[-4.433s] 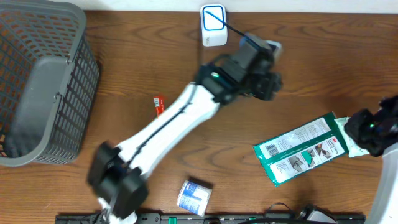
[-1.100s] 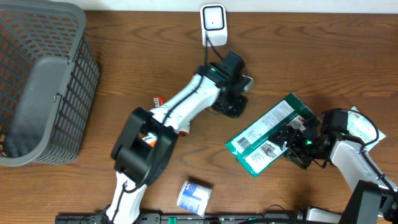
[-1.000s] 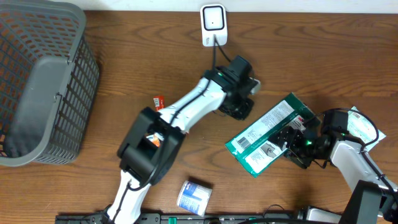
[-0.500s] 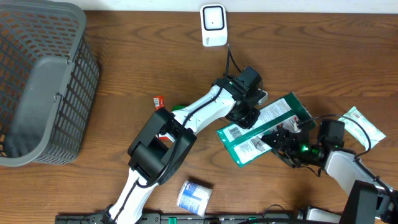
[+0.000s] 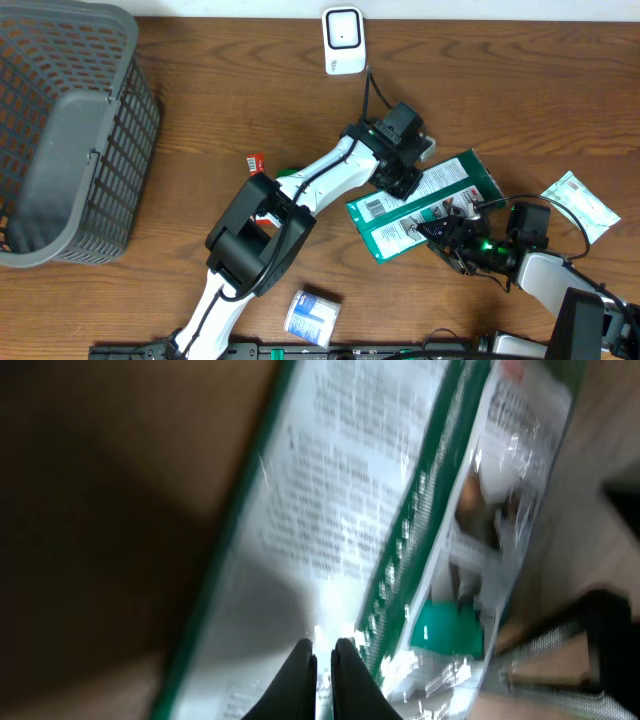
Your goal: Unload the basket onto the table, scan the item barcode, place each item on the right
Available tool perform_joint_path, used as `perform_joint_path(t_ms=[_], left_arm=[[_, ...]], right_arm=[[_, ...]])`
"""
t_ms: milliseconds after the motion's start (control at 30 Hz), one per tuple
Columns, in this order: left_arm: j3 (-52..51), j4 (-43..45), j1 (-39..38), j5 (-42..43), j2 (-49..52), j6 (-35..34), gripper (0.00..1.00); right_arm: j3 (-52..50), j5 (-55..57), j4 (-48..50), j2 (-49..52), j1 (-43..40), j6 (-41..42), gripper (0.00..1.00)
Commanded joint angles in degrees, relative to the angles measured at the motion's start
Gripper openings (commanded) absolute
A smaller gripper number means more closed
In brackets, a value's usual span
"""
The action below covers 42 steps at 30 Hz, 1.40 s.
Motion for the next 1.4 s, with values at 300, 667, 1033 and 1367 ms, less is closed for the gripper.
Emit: perform_joint_path(t_ms=[300, 667, 1033, 1367], left_arm=[[-0.09, 6.01, 0.33, -10.25, 4.50, 1.66, 0.08], [-0.11, 0.55, -0.13, -9.73, 6.05, 0.74, 0.08], [-1.05, -0.72, -2.12, -9.70, 6.16, 0.31, 0.08], [-1.05, -0.68, -3.32, -9.77, 6.16, 0.35, 0.08]], right_arm=[[-4.28, 18.32, -3.37, 3.26, 0.55, 3.65, 0.67], [-4.31, 24.20, -0.48, 3.26, 0.55, 7.37, 0.68], [-4.31, 27.85, 5.35, 3.26, 0.72, 9.40, 0.61], [-4.72, 30.14, 8.02, 3.28, 1.22, 9.60, 0.52]])
